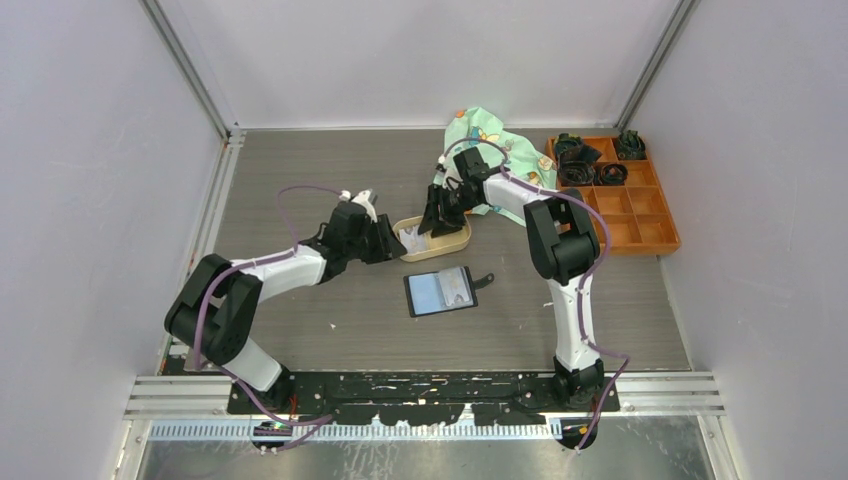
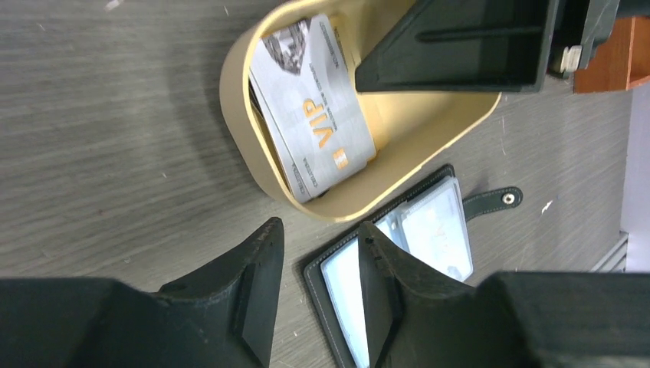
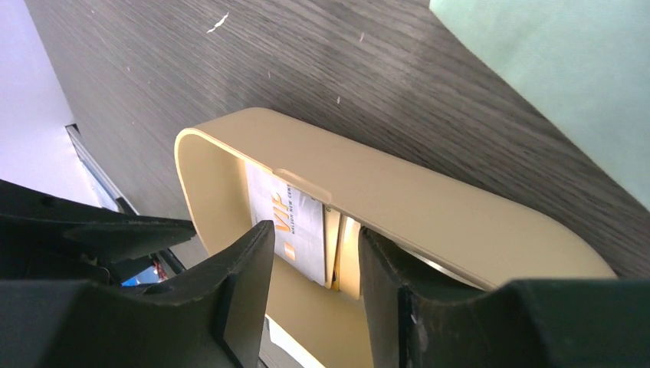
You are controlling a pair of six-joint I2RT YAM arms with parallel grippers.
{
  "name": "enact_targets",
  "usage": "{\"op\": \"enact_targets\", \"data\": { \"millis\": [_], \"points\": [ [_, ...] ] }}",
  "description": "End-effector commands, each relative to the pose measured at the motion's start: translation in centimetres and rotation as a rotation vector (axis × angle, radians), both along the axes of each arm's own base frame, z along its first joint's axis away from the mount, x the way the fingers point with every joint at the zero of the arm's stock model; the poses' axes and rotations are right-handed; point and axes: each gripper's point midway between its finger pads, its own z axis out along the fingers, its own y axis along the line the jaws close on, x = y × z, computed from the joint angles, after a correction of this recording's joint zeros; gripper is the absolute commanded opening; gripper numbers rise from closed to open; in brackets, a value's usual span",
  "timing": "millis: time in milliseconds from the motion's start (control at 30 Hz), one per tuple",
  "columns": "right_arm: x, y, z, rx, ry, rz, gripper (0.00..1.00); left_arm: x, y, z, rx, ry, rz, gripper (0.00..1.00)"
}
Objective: Put the credit cards into the card holder
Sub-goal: Pick up the credit card from the storage box.
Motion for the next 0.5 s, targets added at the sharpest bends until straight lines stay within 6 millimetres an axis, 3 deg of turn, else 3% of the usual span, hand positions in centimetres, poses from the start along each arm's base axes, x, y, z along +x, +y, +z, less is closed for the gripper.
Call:
{"op": "enact_targets", "data": {
  "millis": [0, 267, 467],
  "points": [
    [0.6, 0.9, 0.3, 0.031, -0.008, 0.007, 0.51, 2.6, 0.6, 1.5, 0.052, -0.067, 0.017, 0.42],
    [0.3, 1.5, 0.4, 0.081, 0.022, 0.01, 0.51, 3.4, -0.2, 0.1, 0.067, -0.009, -0.019, 0.38],
    [-0.3, 2.8, 1.1, 0.175, 0.072, 0.025, 0.5, 3.0, -1.0, -0.9, 0.04, 0.039, -0.05, 0.28]
  ]
}}
